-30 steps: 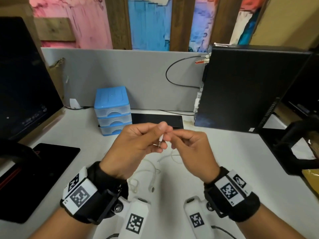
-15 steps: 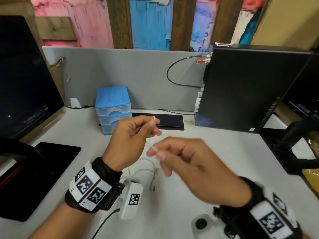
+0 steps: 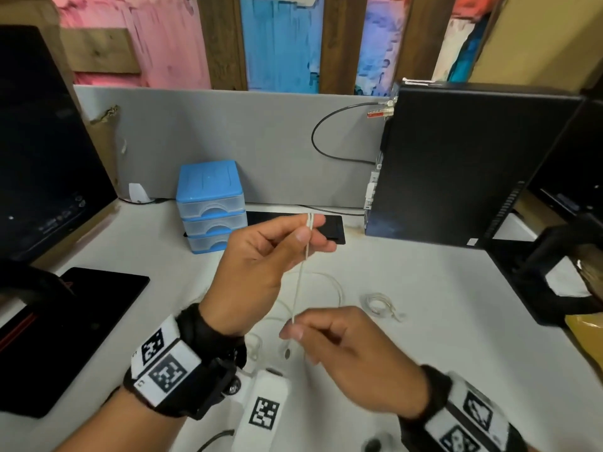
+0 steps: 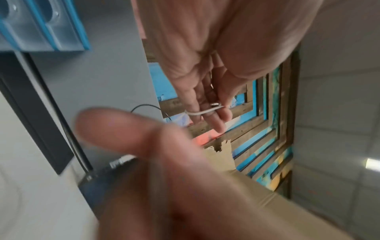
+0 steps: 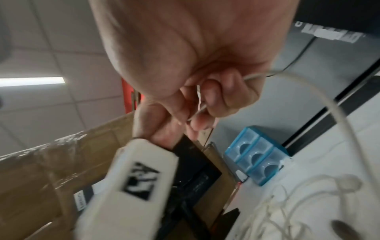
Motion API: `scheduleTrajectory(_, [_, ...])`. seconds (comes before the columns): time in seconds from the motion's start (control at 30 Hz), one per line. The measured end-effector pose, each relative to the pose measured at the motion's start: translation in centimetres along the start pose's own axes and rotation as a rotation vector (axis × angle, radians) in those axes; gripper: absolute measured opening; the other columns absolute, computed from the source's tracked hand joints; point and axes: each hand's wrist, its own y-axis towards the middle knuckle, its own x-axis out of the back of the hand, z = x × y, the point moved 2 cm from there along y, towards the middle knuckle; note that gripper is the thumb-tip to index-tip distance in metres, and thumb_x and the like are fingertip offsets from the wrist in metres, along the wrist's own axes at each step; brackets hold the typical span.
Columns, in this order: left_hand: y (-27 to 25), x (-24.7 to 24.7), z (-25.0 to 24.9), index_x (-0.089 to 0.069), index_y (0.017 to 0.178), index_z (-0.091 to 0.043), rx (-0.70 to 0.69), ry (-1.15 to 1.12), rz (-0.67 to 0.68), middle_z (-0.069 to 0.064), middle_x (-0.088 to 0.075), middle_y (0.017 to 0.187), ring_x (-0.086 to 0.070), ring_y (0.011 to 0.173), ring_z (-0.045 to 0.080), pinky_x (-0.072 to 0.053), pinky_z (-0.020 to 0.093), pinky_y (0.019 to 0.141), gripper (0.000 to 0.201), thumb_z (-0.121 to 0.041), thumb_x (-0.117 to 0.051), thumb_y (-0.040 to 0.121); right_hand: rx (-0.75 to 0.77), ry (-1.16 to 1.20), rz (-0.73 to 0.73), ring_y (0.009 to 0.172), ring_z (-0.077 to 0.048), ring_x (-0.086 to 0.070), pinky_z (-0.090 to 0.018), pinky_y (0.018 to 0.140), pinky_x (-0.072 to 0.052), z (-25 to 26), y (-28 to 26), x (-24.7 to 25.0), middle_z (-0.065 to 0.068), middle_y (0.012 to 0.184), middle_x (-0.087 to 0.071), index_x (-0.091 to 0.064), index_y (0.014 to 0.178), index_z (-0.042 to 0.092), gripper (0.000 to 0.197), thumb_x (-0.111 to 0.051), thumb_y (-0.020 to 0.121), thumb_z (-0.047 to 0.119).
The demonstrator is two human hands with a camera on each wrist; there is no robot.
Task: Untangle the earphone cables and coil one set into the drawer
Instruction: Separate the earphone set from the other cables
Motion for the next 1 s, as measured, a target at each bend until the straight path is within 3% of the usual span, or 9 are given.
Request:
scheduleTrajectory(0.1, [-0.2, -0.3, 1.2, -0.076, 0.096, -0.022, -0.056, 0.276, 0.029, -0.002, -0.076, 0.096, -0.068, 0.106, 0.017, -0.049, 0.039, 0.099, 0.019, -0.023, -0.057, 0.094, 0.07, -0.018, 0.04, 0.063, -0.012, -0.054, -0.024, 0.064, -0.047, 2.4, -1.8, 1.1, 0.006, 0.066, -0.057, -0.07, 0.101, 0.023, 0.023, -0.048, 0.102, 0.026])
scheduleTrajectory(0.2, [-1.4, -1.9, 1.9, -0.074, 0.098, -0.018, -0.018, 0.385, 0.202, 0.002, -0.074, 0.093, -0.068, 0.099, 0.017, -0.051, 0.042, 0.093, 0.022, -0.017, -0.052, 0.097, 0.174, 0.029, -0.16, 0.061, -0.012, -0.051, -0.02, 0.062, -0.043, 3.8, -2.2, 4.3, 0.007, 0.064, -0.056, -0.07, 0.09, 0.02, 0.022, -0.049, 0.098, 0.022])
scheduleTrajectory(0.37, [-2.4, -3.7, 1.0, -0.071, 0.108, -0.006, 0.092, 0.057, 0.351, -0.004, -0.07, 0.083, -0.068, 0.09, 0.015, -0.051, 0.038, 0.097, 0.025, -0.016, -0.05, 0.098, 0.193, 0.015, -0.49, 0.057, -0.002, -0.049, -0.01, 0.056, -0.039, 1.0, -1.1, 8.0, 0.016, 0.063, -0.059, -0.07, 0.082, 0.023, 0.023, -0.053, 0.095, 0.015])
scheduleTrajectory(0.53, [-1.7, -3.3, 0.0, -0.072, 0.109, -0.009, 0.147, -0.26, 0.198, 0.001, -0.07, 0.086, -0.07, 0.094, 0.022, -0.053, 0.029, 0.088, 0.024, -0.012, -0.053, 0.094, 0.022, 0.036, -0.186, 0.06, -0.009, -0.048, -0.025, 0.06, -0.042, -1.3, -1.2, 2.8, 0.003, 0.062, -0.051, -0.07, 0.077, 0.034, 0.026, -0.052, 0.097, 0.029])
scheduleTrajectory(0.6, [-1.1, -2.2, 0.5, -0.073, 0.111, -0.015, 0.065, -0.14, 0.09, 0.0, -0.072, 0.088, -0.07, 0.099, 0.025, -0.052, 0.032, 0.093, 0.029, -0.014, -0.05, 0.094, -0.02, -0.028, 0.008, 0.063, -0.022, -0.052, -0.036, 0.067, -0.047, -1.0, -1.9, 1.0, 0.002, 0.065, -0.053, -0.072, 0.094, 0.026, 0.023, -0.05, 0.1, 0.03])
scheduleTrajectory(0.7, [-0.8, -1.1, 1.7, -0.073, 0.107, -0.019, -0.075, 0.283, 0.031, -0.002, -0.075, 0.095, -0.067, 0.108, 0.016, -0.047, 0.034, 0.102, 0.025, -0.015, -0.051, 0.096, 0.046, -0.02, 0.107, 0.064, -0.012, -0.054, -0.025, 0.066, -0.047, 1.8, -2.8, 1.5, 0.002, 0.068, -0.058, -0.067, 0.104, 0.022, 0.023, -0.045, 0.103, 0.028])
scheduleTrajectory(0.83, [-1.7, -2.1, 2.2, -0.073, 0.106, -0.009, 0.013, 0.339, 0.214, -0.004, -0.074, 0.089, -0.067, 0.097, 0.008, -0.046, 0.022, 0.093, 0.026, -0.014, -0.05, 0.097, 0.203, 0.104, -0.256, 0.056, -0.006, -0.045, -0.016, 0.057, -0.037, 3.8, -2.7, 5.9, -0.003, 0.061, -0.052, -0.068, 0.089, 0.014, 0.024, -0.05, 0.1, 0.025])
scheduleTrajectory(0.93, [-2.5, -3.1, 1.3, -0.071, 0.111, -0.006, 0.136, 0.113, 0.363, -0.001, -0.072, 0.083, -0.068, 0.091, 0.016, -0.049, 0.035, 0.099, 0.029, -0.011, -0.047, 0.096, 0.158, 0.115, -0.487, 0.05, -0.007, -0.038, -0.015, 0.049, -0.033, 1.9, -1.8, 8.4, -0.001, 0.055, -0.045, -0.069, 0.083, 0.011, 0.025, -0.051, 0.097, 0.019])
scheduleTrajectory(1.0, [-2.7, -3.6, 0.3, -0.069, 0.115, -0.004, 0.176, -0.09, 0.392, 0.005, -0.068, 0.081, -0.068, 0.084, 0.022, -0.051, 0.044, 0.098, 0.03, -0.006, -0.046, 0.095, 0.129, 0.105, -0.446, 0.052, -0.007, -0.04, -0.015, 0.052, -0.035, 0.6, -1.5, 7.7, 0.003, 0.056, -0.05, -0.07, 0.081, 0.011, 0.025, -0.052, 0.098, 0.015])
